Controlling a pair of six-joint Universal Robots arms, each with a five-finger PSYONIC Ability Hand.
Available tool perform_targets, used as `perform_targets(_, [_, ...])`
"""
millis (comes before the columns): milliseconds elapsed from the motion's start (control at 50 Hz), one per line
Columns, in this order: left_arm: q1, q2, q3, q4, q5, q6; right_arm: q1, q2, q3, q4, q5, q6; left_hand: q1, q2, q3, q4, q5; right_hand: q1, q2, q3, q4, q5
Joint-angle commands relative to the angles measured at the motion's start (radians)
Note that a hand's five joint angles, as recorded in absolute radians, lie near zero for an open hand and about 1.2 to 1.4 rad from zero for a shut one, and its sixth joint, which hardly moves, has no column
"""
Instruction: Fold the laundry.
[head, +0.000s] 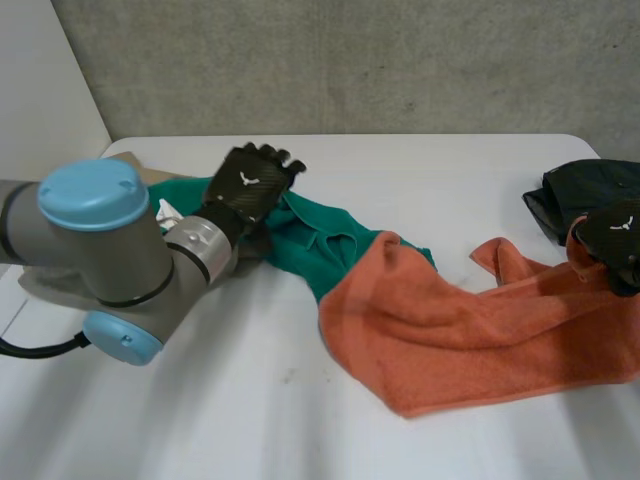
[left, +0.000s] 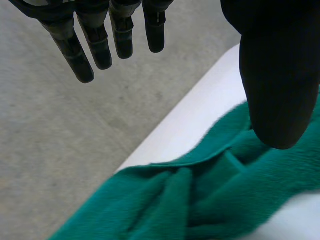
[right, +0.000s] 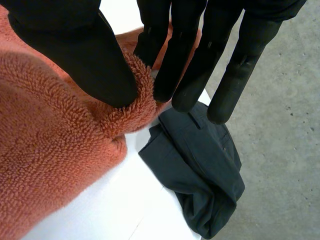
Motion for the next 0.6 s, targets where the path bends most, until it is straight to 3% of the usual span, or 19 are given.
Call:
perform_targets(20, [-0.022, -0.094, 0.028, 0.004, 0.021, 0.009, 0.007, 0.006, 0.004, -0.033, 0.006, 0.025, 0.105, 0.087, 0.093, 0.091, 0.086, 0.289, 0.231, 0.202, 0.196, 0.24])
perform_targets(160, [-0.025, -0.199, 0.135, 0.007, 0.023, 0.049, -0.011, 0.009, 0.01, -0.102, 0.004, 0.029, 0.129, 0.111, 0.116, 0.115, 0.109, 0.263, 0.206, 0.176, 0.171, 0.215])
perform_targets(180, [-0.025, -0.21, 0.146, 0.004, 0.024, 0.052, -0.011, 0.008, 0.013, -0.101, 0.004, 0.029, 0.129, 0.111, 0.116, 0.115, 0.109, 0.109, 0.051, 0.022, 0.016, 0.06])
perform_targets(200, [-0.027, -0.224, 0.158, 0.003, 0.026, 0.055, -0.012, 0.008, 0.024, -0.099, 0.004, 0.029, 0.129, 0.111, 0.116, 0.115, 0.109, -0.343, -0.401, -0.43, -0.436, -0.392])
perform_targets(220, [-0.027, -0.233, 0.167, 0.003, 0.029, 0.055, -0.012, 0.008, 0.03, -0.099, 0.007, 0.029, 0.129, 0.111, 0.116, 0.115, 0.109, -0.597, -0.655, -0.684, -0.69, -0.646])
perform_targets(260, [-0.027, -0.262, 0.19, 0.001, 0.044, 0.055, -0.012, 0.008, 0.043, -0.101, 0.013, 0.026, 0.129, 0.111, 0.116, 0.115, 0.109, -0.927, -0.985, -1.014, -1.02, -0.976])
perform_targets(420, [-0.039, -0.344, 0.244, 0.001, 0.107, 0.058, -0.008, 0.008, 0.056, -0.101, 0.004, 0.031, 0.211, 0.193, 0.198, 0.197, 0.191, -0.933, -0.991, -1.02, -1.026, -0.982])
perform_targets(480, [-0.041, -0.368, 0.267, 0.001, 0.101, 0.057, -0.008, 0.008, 0.056, -0.101, 0.001, 0.04, 0.477, 0.459, 0.465, 0.463, 0.458, -0.933, -0.991, -1.02, -1.026, -0.982])
perform_targets(500, [-0.041, -0.374, 0.285, 0.001, 0.098, 0.057, -0.008, 0.008, 0.058, -0.101, -0.002, 0.054, 0.696, 0.678, 0.683, 0.682, 0.677, -0.933, -0.991, -1.02, -1.026, -0.982])
perform_targets(560, [-0.039, -0.381, 0.307, 0.003, 0.083, 0.057, -0.007, 0.008, 0.061, -0.104, -0.005, 0.083, 1.049, 1.031, 1.037, 1.035, 1.03, -0.933, -0.991, -1.02, -1.026, -0.982])
perform_targets(600, [-0.038, -0.385, 0.328, 0.007, 0.04, 0.058, -0.005, 0.008, 0.061, -0.102, -0.008, 0.095, 1.144, 1.126, 1.131, 1.13, 1.125, -0.933, -0.991, -1.02, -1.026, -0.982])
